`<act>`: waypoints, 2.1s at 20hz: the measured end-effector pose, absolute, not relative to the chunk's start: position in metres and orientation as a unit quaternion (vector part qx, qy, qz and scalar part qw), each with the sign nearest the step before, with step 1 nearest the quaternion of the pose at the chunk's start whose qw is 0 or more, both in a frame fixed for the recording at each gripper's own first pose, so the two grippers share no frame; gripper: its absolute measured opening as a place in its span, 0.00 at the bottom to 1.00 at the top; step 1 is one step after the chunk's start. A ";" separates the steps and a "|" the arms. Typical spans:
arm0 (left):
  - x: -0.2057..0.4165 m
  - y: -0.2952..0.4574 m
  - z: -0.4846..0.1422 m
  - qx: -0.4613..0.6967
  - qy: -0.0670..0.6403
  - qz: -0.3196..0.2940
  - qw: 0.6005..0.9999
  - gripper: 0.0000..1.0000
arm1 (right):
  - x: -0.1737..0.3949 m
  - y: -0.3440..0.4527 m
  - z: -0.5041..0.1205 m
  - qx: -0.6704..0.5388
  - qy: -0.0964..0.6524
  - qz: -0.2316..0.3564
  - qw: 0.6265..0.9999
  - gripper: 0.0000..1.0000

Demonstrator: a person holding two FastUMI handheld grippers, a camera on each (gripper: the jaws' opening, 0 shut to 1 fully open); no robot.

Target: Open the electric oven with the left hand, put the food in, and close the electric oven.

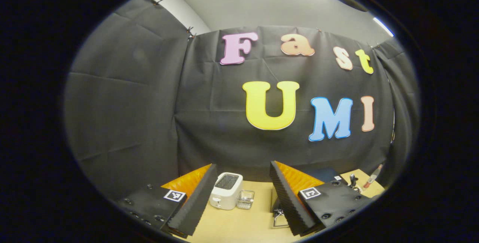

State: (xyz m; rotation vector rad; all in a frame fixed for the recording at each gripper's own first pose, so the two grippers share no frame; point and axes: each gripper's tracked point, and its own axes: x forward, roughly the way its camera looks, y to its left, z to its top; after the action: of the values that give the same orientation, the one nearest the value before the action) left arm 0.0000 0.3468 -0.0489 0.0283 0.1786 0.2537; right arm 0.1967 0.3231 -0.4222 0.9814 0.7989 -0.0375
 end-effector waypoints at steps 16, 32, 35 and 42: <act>0.029 0.293 -0.063 -0.011 0.091 0.052 0.994 1.00 | 0.152 0.261 -0.361 0.240 0.361 0.014 0.901 0.95; 0.053 0.141 -0.078 -0.022 0.078 -0.060 0.995 1.00 | 0.053 0.139 -0.094 0.037 0.066 0.010 0.997 0.92; 0.058 0.122 -0.092 -0.009 0.090 -0.059 0.994 1.00 | 0.048 0.127 -0.065 0.023 0.033 0.008 0.999 0.98; 0.063 0.092 -0.161 -0.028 0.160 -0.059 0.985 1.00 | 0.055 0.091 -0.052 0.025 0.025 0.005 0.999 0.98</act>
State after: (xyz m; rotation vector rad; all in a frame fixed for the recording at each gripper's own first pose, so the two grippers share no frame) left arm 0.0634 0.0919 -0.1615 -0.0569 0.3223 -0.1187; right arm 0.0547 0.0912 -0.0524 0.0494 0.0502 0.0105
